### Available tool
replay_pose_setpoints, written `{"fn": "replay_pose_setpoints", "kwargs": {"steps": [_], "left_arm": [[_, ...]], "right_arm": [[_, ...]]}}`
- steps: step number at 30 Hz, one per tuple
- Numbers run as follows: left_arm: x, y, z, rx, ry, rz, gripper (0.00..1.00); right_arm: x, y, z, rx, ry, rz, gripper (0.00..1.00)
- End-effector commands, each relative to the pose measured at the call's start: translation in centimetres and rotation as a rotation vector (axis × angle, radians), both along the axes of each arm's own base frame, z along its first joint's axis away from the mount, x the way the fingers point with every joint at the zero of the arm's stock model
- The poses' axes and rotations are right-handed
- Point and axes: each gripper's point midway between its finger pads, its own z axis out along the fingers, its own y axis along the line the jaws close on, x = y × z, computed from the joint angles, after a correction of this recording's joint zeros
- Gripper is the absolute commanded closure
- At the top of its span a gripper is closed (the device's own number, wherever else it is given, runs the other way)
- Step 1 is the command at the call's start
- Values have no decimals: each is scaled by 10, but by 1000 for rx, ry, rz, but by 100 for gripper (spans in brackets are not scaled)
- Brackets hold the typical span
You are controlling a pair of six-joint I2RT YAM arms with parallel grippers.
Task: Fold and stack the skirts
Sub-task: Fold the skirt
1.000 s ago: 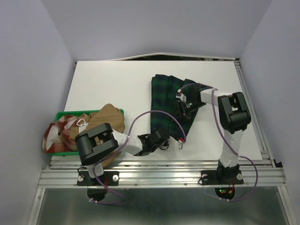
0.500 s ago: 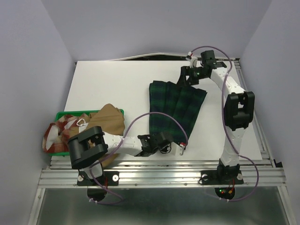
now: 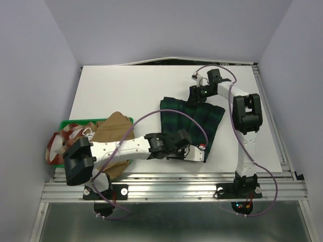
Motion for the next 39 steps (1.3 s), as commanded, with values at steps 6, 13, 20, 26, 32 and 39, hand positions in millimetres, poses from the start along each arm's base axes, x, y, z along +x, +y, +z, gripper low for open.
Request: {"fn": "replay_pose_setpoints", "kwargs": {"steps": [6, 13, 20, 26, 32, 39], "left_arm": [[5, -6, 69, -61, -31, 7, 100], [46, -21, 93, -118, -125, 54, 100], [96, -24, 82, -122, -155, 128, 100], [123, -30, 60, -128, -208, 172, 100], [142, -31, 37, -141, -296, 210, 100], [150, -33, 6, -136, -332, 224, 100]], "right_arm": [[-117, 36, -18, 65, 139, 224, 61], [-159, 49, -12, 107, 194, 280, 65], [-180, 53, -8, 156, 236, 307, 66], [-181, 59, -2, 181, 242, 316, 66], [-180, 61, -4, 187, 246, 319, 66], [-165, 65, 2, 184, 230, 304, 61]]}}
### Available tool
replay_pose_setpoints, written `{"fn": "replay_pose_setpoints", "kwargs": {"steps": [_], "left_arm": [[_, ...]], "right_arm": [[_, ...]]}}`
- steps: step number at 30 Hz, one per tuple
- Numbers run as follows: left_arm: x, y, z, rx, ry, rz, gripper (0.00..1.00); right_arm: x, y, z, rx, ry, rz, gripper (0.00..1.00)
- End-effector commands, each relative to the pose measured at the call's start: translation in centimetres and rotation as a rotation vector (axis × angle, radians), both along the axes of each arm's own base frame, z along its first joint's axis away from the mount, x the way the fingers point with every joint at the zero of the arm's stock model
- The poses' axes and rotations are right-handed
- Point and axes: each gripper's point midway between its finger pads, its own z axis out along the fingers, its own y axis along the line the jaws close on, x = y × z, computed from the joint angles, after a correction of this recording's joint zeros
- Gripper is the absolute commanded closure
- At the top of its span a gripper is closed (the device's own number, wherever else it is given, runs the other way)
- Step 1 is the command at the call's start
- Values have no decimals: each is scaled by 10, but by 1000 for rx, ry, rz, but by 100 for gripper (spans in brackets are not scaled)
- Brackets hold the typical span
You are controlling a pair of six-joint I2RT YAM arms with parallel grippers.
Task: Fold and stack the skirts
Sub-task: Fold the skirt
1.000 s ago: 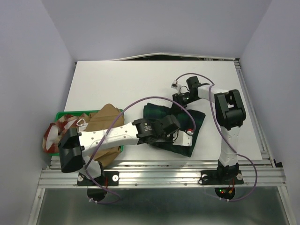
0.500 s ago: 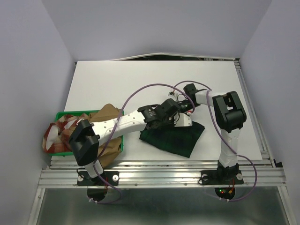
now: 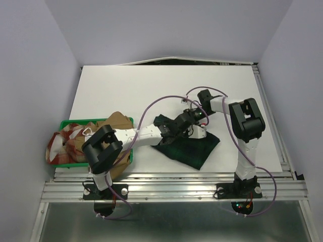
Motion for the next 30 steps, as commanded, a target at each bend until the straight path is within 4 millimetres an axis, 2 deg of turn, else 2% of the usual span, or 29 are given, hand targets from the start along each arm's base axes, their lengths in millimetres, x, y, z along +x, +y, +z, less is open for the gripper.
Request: {"fn": "replay_pose_setpoints", "kwargs": {"steps": [1, 3, 5, 6, 10, 12, 14, 17, 18, 19, 20, 23, 24, 26, 27, 30], "left_arm": [[22, -15, 10, -91, -111, 24, 100], [20, -21, -1, -97, -90, 15, 99], [20, -25, -9, -99, -85, 8, 98], [17, -26, -18, -86, -76, -1, 97], [13, -25, -37, -41, -59, -32, 93], [8, -22, -46, -16, -47, -63, 89], [5, -21, -51, 4, -40, -90, 87], [2, -18, -55, 29, -33, -114, 84], [2, -18, -55, 33, -35, -119, 79], [3, -19, -51, 32, -42, -122, 75], [5, -19, -49, 37, -48, -121, 67], [12, -28, -19, -11, -71, -106, 58], [16, -35, 5, -62, -87, -92, 58], [18, -37, 26, -92, -80, -75, 57], [21, -42, 52, -145, -84, -54, 57], [20, -38, 90, -214, -63, -16, 53]], "right_arm": [[10, 11, 12, 3, -31, 11, 59], [18, 10, 9, -25, -34, -7, 57], [34, 9, 5, -78, -63, -35, 55], [38, 7, -5, -113, -48, -53, 53], [59, 6, -10, -149, -7, -130, 44], [73, 4, -6, -123, 53, -187, 39], [84, 4, 4, -85, 79, -219, 38], [100, -3, 15, -69, 46, -245, 34], [103, -3, 17, -71, 33, -248, 33], [111, -8, 23, -69, 12, -264, 32], [117, -13, 28, -67, 17, -290, 31], [129, -22, 42, -45, 5, -326, 27], [134, -29, 49, -40, -9, -344, 27], [145, -43, 58, -37, -33, -381, 27], [148, -48, 63, -34, -43, -395, 26], [158, -66, 79, -25, -68, -441, 26]]}}
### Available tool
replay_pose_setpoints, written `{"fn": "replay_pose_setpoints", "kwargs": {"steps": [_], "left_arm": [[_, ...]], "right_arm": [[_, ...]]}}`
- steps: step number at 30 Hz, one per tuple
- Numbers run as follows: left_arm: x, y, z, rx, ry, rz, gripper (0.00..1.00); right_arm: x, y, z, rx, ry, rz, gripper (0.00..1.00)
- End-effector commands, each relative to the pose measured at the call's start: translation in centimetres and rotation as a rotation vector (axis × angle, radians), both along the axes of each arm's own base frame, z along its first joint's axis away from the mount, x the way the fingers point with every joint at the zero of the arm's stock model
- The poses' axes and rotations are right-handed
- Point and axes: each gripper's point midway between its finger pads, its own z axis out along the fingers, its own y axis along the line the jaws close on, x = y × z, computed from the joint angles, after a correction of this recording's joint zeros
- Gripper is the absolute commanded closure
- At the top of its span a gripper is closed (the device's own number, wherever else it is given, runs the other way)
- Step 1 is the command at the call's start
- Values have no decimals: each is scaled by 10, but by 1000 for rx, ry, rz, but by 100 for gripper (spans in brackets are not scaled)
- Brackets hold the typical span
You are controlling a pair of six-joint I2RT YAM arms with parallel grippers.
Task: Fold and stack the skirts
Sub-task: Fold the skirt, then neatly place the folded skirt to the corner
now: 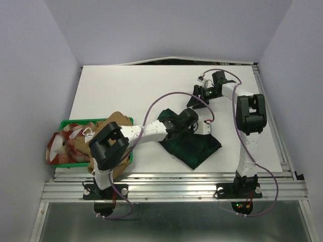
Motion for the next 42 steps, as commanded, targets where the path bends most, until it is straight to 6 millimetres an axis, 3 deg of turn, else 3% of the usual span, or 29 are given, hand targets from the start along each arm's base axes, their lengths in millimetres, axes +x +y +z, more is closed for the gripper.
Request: {"fn": "replay_pose_setpoints", "kwargs": {"steps": [1, 4, 5, 6, 12, 15, 21, 23, 24, 26, 27, 31, 33, 34, 35, 37, 39, 40, 42], "left_arm": [[2, -12, 116, -269, 4, 69, 50], [-8, -7, 140, -335, 78, 112, 37], [-16, -2, 137, -349, 140, 145, 30], [-19, 1, 143, -373, 154, 167, 30], [-40, 17, 121, -419, 316, 291, 30], [-54, 17, 94, -421, 408, 309, 32], [-70, -2, 49, -407, 606, 338, 38], [-68, -11, 26, -383, 658, 387, 37], [-67, -12, 1, -332, 693, 423, 37], [-56, -15, -13, -313, 732, 494, 35], [-54, -13, -43, -260, 774, 562, 35], [-10, -7, -70, -256, 820, 717, 32], [17, 5, -84, -239, 789, 780, 29], [35, -2, -72, -273, 762, 775, 28], [48, 9, -73, -257, 745, 816, 27], [77, 12, -70, -258, 702, 830, 26], [102, 40, -81, -205, 665, 912, 26], [122, 44, -69, -216, 625, 886, 26], [145, 72, -73, -193, 602, 934, 26]], "right_arm": [[28, -22, 53, 15, -128, -66, 26], [28, -34, 63, 16, -142, -93, 25], [29, -42, 70, 16, -155, -110, 25], [26, -43, 71, 15, -153, -108, 25], [20, -74, 89, 15, -173, -159, 24], [13, -86, 90, 7, -166, -176, 23], [-2, -102, 94, -22, -175, -167, 23], [-6, -114, 95, -33, -176, -184, 23], [-8, -114, 96, -39, -181, -176, 23], [-11, -125, 98, -49, -185, -194, 20], [-15, -125, 97, -53, -178, -183, 16], [-28, -128, 97, -65, -170, -178, 0], [-33, -129, 100, -75, -183, -173, 0], [-37, -128, 97, -77, -179, -169, 0], [-38, -132, 97, -83, -179, -179, 0], [-41, -132, 97, -87, -179, -177, 0], [-45, -132, 93, -87, -168, -175, 0], [-46, -132, 94, -87, -171, -174, 0], [-49, -132, 90, -90, -163, -172, 0]]}}
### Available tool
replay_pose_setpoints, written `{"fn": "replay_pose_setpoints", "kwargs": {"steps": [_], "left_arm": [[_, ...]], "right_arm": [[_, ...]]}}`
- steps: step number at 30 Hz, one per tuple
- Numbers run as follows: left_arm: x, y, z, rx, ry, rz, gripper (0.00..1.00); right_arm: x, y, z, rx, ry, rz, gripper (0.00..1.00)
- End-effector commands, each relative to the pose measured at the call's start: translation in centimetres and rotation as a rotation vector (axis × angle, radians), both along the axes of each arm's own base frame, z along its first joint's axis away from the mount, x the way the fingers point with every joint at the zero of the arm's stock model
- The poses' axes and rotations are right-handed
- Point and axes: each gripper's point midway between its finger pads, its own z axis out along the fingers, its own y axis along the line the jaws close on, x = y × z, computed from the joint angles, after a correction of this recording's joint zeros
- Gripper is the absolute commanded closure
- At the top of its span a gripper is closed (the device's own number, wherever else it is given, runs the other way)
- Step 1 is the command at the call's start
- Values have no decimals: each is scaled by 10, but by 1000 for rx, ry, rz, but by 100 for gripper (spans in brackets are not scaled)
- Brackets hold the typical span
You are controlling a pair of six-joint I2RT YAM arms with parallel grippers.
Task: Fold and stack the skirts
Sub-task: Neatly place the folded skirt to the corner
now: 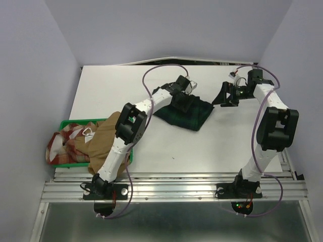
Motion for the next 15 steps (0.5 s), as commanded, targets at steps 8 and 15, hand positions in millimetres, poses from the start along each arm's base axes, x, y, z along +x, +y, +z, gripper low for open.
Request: {"fn": "replay_pose_setpoints", "kwargs": {"steps": [8, 15], "left_arm": [[104, 231, -1, 265, 18, 273, 26], [90, 335, -7, 335, 62, 394, 26]], "right_arm": [[-18, -1, -1, -21, -10, 14, 0], [-23, 2, -9, 9, 23, 19, 0]]}}
